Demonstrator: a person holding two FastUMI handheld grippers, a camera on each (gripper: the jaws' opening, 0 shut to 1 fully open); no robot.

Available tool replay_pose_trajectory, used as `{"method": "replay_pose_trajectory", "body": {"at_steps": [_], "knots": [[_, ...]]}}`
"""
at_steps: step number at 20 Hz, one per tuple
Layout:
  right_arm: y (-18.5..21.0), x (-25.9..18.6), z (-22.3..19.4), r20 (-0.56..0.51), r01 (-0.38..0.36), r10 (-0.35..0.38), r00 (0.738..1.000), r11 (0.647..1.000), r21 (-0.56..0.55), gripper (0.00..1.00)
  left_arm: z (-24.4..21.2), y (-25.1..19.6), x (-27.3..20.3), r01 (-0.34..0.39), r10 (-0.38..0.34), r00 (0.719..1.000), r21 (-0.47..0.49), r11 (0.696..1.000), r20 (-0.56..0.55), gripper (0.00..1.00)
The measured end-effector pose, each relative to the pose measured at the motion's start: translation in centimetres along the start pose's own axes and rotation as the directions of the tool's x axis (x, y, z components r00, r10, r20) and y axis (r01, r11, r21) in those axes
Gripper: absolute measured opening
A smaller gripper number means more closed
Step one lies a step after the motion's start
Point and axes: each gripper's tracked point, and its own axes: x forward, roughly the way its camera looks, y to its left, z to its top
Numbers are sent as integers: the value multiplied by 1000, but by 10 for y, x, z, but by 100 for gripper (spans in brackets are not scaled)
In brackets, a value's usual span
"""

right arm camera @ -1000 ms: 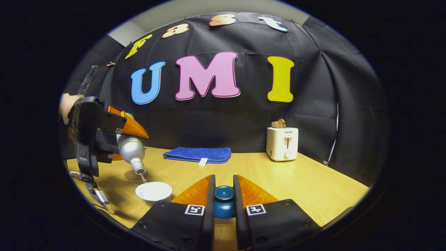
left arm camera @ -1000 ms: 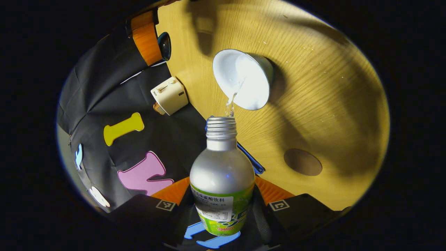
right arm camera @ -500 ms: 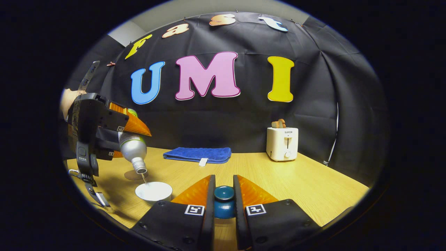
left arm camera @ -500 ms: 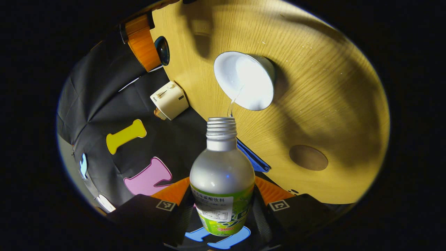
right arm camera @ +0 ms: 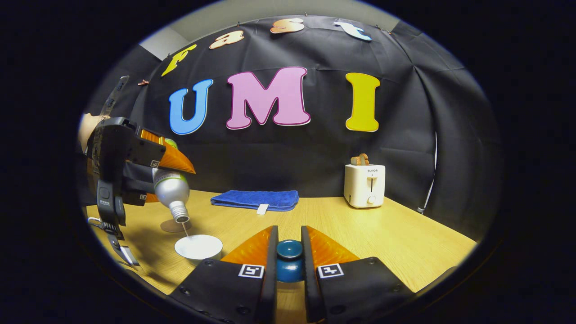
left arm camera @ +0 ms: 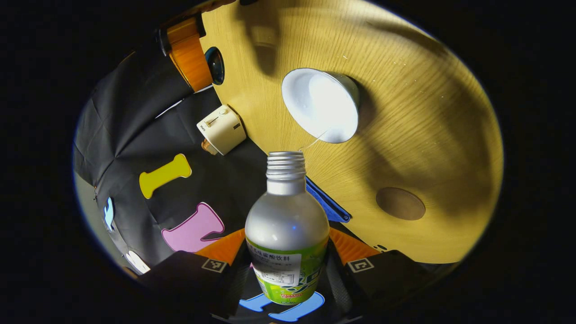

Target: Open the teacup lid with one hand, grasp the water bottle and pour water into the teacup with the other hand; after pouring, place the water bottle on the coaster and then close the teacup lid.

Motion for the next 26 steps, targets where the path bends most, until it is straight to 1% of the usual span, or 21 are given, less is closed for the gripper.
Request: {"method": "replay_pose_trajectory", "body": {"at_steps": [6,9,11,12,13,14,15,16,17,18,19,20,21,22,23,24,25,26], "knots": [[0,0,0,0,0,0,1000,1000,0,29,1,-2,2,-22,22,1000,-35,999,11,82],[0,0,0,0,0,0,1000,1000,0,29,2,0,1,-38,39,999,-37,999,17,82],[0,0,0,0,0,0,1000,1000,0,29,2,-2,0,-49,51,999,-67,997,21,82],[0,0,0,0,0,0,1000,1000,0,29,2,-3,0,-61,63,998,-99,993,22,82],[0,0,0,0,0,0,1000,1000,0,29,1,-4,-1,-74,79,997,-155,985,25,82],[0,0,0,0,0,0,1000,1000,0,29,0,-5,-4,-92,101,995,-233,968,28,81],[0,0,0,0,0,0,1000,1000,0,29,-3,-6,-10,-110,123,992,-320,941,20,81],[0,0,-1,0,0,0,1000,1000,0,29,-5,-8,-14,-126,143,990,-406,905,11,81],[0,0,0,0,0,0,1000,1000,0,29,-11,-9,-15,-145,165,986,-488,861,-1,81],[0,0,0,0,0,0,1000,1000,0,29,-13,-16,-21,-164,186,982,-565,809,-17,81],[0,0,0,0,0,0,1000,1000,1,29,-19,-17,-24,-186,210,977,-638,747,-39,81],[0,0,0,0,0,0,1000,1000,1,29,-25,-17,-28,-207,229,971,-709,674,-66,81],[0,1,0,0,0,0,1000,1000,0,29,-33,-19,-32,-230,242,965,-780,582,-104,81],[0,1,0,0,0,0,1000,1000,1,29,-39,-21,-36,-249,251,957,-852,461,-145,81],[0,0,0,0,0,0,1000,1000,1,29,-45,-23,-37,-262,256,950,-901,345,-178,81],[0,0,0,0,0,0,1000,1000,1,29,-51,-23,-35,-276,257,942,-935,224,-216,80],[0,0,0,0,0,0,1000,1000,1,29,-56,-26,-29,-272,252,938,-956,108,-238,80],[1,0,0,0,0,0,1000,1000,1,29,-58,-29,-26,-268,244,934,-963,2,-260,80]]}}
